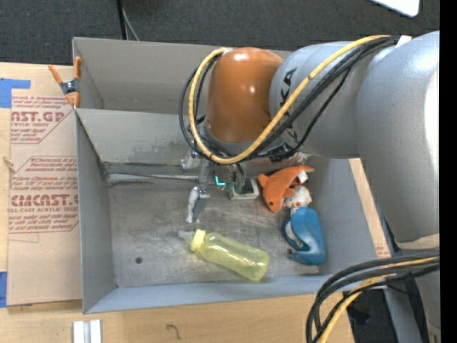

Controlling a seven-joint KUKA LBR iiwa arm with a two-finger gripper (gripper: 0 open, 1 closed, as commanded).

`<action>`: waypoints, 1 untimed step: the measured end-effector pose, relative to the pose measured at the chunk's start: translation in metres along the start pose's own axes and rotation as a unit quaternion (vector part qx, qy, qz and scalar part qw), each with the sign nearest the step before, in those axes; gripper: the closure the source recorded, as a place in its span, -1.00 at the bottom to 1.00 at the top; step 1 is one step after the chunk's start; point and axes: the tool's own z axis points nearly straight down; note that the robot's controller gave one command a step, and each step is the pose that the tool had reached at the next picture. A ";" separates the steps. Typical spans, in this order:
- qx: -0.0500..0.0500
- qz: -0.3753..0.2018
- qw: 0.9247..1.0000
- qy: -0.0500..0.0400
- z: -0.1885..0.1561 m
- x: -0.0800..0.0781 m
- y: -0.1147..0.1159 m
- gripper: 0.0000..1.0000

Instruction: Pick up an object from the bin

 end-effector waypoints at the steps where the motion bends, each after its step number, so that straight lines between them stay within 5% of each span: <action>1: 0.000 0.000 1.000 -0.004 -0.004 -0.002 0.000 -1.00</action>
Offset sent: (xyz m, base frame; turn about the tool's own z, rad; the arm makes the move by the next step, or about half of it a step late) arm -0.0344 -0.0771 0.0087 -0.4288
